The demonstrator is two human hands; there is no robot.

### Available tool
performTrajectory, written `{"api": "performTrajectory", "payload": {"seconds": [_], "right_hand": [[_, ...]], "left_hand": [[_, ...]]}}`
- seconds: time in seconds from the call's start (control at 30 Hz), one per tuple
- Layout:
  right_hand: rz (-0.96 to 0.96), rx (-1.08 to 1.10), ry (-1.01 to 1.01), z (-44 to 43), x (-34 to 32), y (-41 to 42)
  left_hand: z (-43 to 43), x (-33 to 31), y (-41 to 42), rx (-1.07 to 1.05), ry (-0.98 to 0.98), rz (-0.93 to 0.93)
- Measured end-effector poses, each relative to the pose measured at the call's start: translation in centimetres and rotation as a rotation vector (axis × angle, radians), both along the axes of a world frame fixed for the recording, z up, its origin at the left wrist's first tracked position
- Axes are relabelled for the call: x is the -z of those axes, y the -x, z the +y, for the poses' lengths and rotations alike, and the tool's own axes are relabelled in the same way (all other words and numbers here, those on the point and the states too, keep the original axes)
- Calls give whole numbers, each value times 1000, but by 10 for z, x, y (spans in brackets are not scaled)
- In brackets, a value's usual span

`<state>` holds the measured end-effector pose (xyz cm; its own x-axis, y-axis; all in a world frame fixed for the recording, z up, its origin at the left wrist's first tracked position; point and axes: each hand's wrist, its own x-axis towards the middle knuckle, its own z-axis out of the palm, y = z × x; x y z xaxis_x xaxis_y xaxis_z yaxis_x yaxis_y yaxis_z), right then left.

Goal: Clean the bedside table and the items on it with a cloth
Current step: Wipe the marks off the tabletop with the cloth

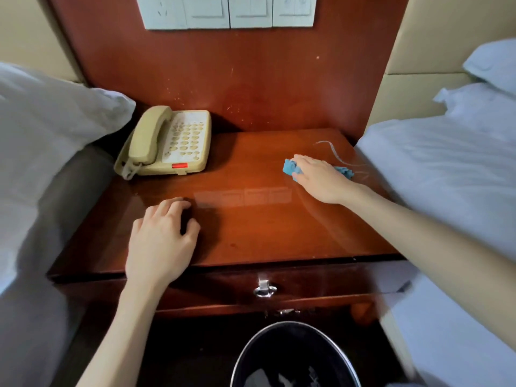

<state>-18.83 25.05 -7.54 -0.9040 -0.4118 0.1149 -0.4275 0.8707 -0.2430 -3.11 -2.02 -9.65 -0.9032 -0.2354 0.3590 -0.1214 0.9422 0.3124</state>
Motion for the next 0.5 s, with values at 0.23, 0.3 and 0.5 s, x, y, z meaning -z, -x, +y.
{"api": "performTrajectory", "payload": {"seconds": [0.23,0.3,0.5], "right_hand": [[-5,-36,-16,9,3,-46],[-43,-51,1,15,2,-56],[-144,-61,33,25,-4,-51]], "left_hand": [[1,-1,-1,-5,-1,-20],[1,-1,-1,-3,-4,-24],[-1,-1,-2,10,-8,-32]]}}
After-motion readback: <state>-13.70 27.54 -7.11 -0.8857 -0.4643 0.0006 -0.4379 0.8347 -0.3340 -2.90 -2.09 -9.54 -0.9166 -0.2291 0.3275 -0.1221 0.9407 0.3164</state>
